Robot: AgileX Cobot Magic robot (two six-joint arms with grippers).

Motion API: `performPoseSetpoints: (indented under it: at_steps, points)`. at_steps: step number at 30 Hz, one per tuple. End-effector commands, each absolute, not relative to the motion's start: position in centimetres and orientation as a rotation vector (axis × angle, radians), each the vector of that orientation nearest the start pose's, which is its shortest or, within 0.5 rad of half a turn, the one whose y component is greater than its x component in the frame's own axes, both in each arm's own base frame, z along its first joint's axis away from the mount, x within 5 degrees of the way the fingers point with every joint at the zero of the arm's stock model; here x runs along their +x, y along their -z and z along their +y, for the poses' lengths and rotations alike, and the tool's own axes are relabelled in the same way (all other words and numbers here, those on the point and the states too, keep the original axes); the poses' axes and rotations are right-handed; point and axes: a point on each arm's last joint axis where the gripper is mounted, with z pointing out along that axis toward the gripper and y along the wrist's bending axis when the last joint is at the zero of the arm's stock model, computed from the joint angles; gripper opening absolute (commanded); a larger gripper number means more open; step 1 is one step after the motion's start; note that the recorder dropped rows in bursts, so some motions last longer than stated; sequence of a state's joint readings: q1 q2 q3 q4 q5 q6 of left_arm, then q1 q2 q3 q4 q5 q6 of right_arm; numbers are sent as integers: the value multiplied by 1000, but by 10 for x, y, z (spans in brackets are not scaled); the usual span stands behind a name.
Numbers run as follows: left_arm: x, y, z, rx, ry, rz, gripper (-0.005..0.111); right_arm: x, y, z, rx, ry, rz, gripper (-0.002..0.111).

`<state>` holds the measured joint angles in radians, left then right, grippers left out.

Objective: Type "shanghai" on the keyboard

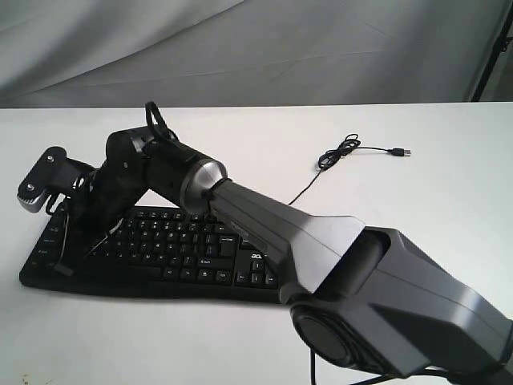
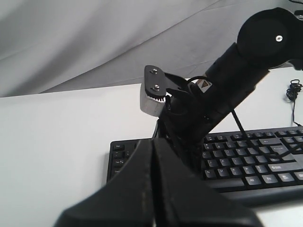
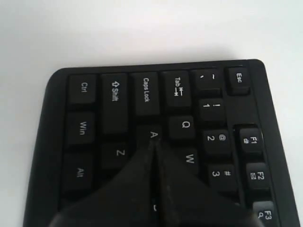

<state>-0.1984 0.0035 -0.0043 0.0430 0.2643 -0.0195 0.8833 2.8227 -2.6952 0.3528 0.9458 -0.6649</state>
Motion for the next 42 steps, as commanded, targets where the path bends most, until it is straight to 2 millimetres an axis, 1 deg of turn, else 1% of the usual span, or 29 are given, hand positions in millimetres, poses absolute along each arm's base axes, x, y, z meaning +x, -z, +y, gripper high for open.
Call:
performPoseSetpoints:
  at_steps: [1, 4, 7, 10, 13, 16, 20, 23, 25, 28, 31, 34, 42]
  points:
    - [54, -190, -10, 189, 121, 1734, 0, 348, -111, 469, -1679, -533, 1916, 0]
    - [54, -190, -10, 189, 121, 1734, 0, 347, -111, 468, -1685, -531, 1918, 0]
    - [54, -190, -10, 189, 121, 1734, 0, 349, -127, 467, -1685, -498, 1887, 0]
    - [54, -190, -10, 189, 121, 1734, 0, 350, -148, 464, -1692, -441, 1851, 0]
    - [54, -190, -10, 189, 121, 1734, 0, 349, -164, 458, -1719, -395, 1871, 0]
    - [54, -190, -10, 189, 121, 1734, 0, 346, -173, 451, -1765, -355, 1907, 0]
    - [54, -190, -10, 189, 121, 1734, 0, 342, -183, 449, -1772, -370, 1914, 0]
    - [54, -190, -10, 189, 121, 1734, 0, 340, -176, 444, -1790, -368, 1961, 0]
    - [54, -190, -10, 189, 121, 1734, 0, 340, -169, 436, -1795, -359, 2005, 0]
    - [54, -190, -10, 189, 121, 1734, 0, 340, -164, 425, -1789, -349, 2049, 0]
    - [54, -190, -10, 189, 121, 1734, 0, 339, -160, 418, -1770, -344, 2060, 0]
    - [54, -190, -10, 189, 121, 1734, 0, 337, -155, 416, -1753, -354, 2068, 0]
    - [54, -190, -10, 189, 121, 1734, 0, 342, -153, 418, -1703, -360, 2043, 0]
